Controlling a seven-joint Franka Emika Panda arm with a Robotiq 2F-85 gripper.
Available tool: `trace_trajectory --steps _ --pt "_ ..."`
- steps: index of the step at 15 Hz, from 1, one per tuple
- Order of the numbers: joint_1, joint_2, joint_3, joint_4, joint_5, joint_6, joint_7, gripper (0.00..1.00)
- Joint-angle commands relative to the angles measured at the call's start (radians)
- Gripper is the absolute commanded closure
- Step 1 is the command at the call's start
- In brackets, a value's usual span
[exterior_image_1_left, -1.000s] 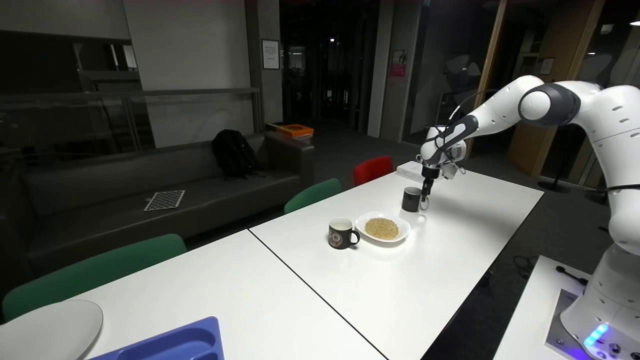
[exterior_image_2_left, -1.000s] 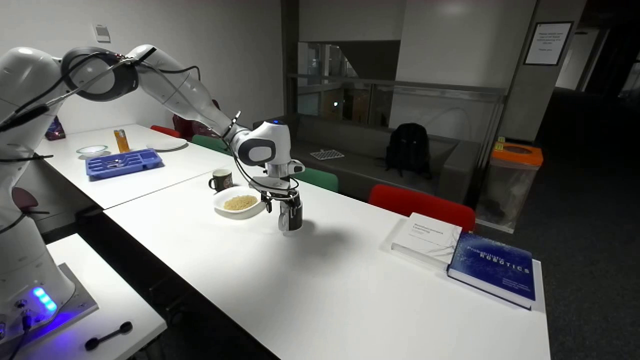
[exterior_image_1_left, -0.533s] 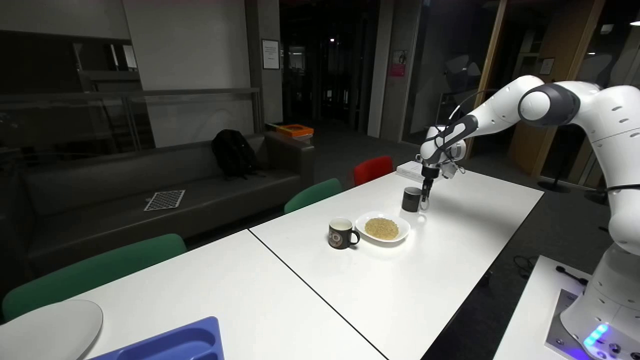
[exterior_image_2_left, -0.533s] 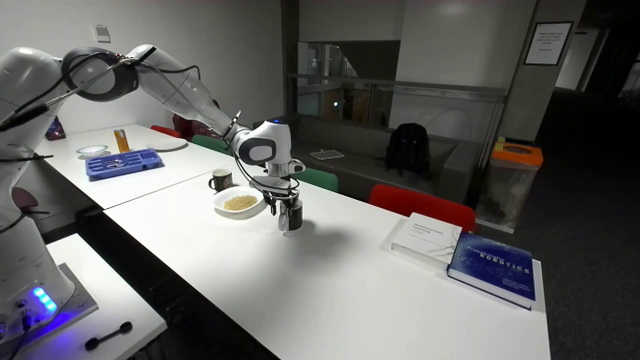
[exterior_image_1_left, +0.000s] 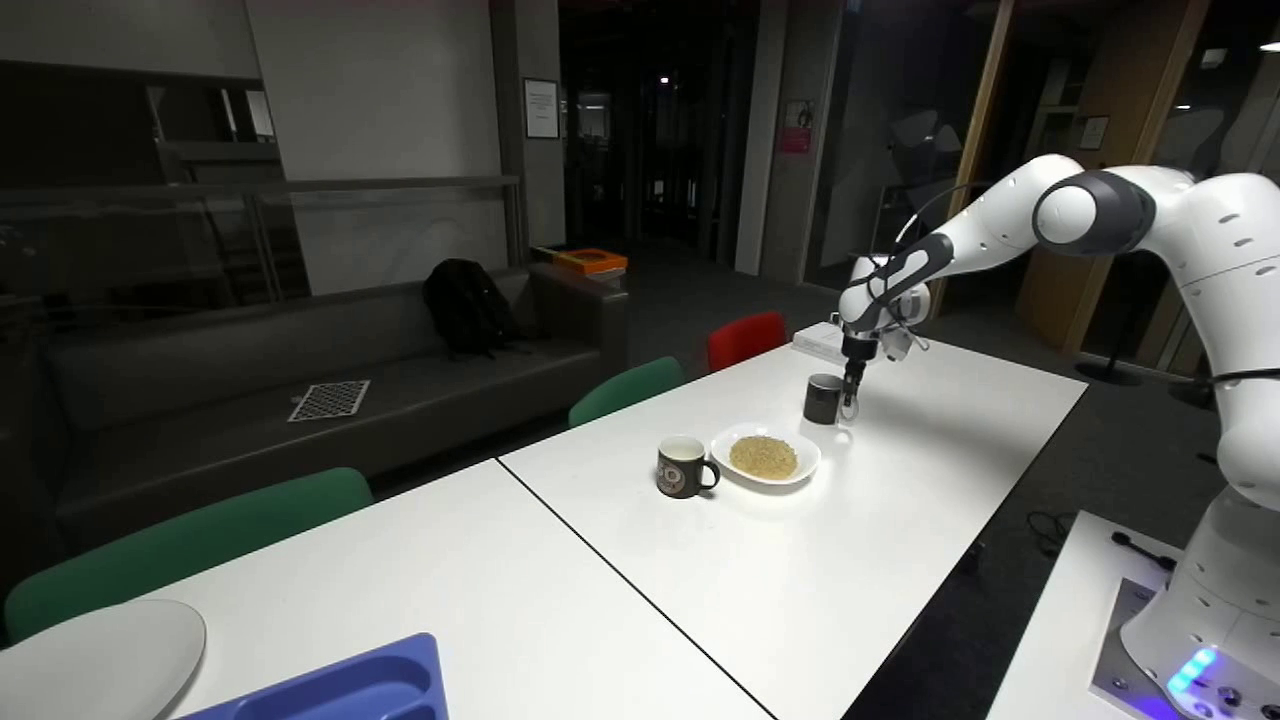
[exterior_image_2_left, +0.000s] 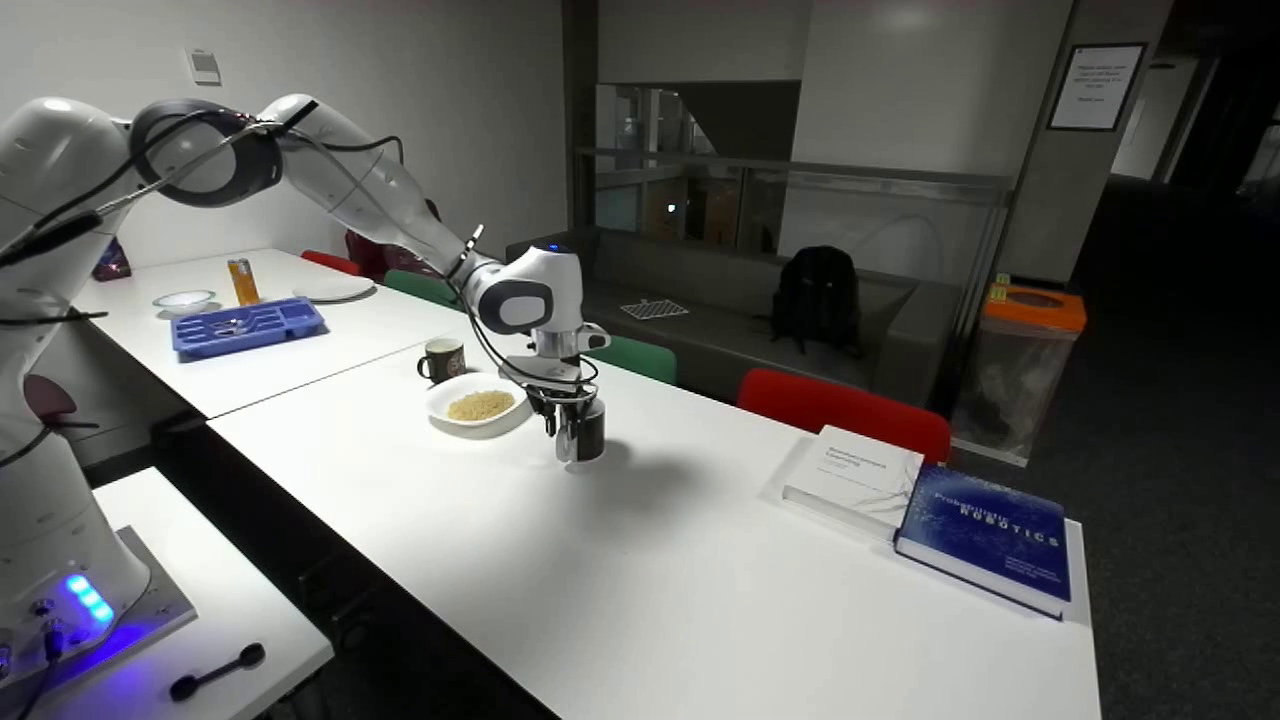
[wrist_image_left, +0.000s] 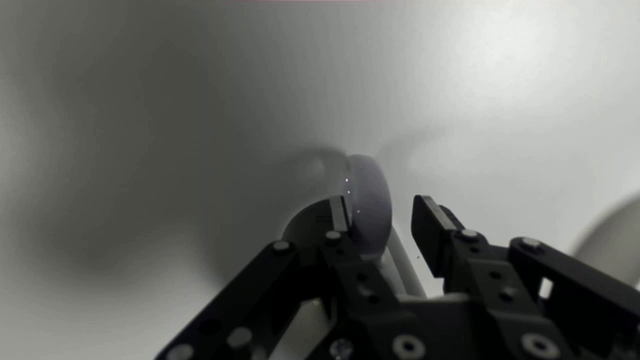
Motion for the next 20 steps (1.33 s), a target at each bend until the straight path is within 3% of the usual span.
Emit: trace_trajectory --steps 1,2,8,20 --pt "-0.012 0.024 0.012 0.054 -0.017 -0.048 -0.003 0.91" --pt "-0.013 0.026 0.012 0.059 -0.018 -0.051 -0.004 0.98" --pt "-0.01 0.034 0.009 0.084 -0.019 -0.088 0.0 0.95" --pt "0.024 -0.087 -0.034 -0.006 -0.089 -0.034 0.088 0.95"
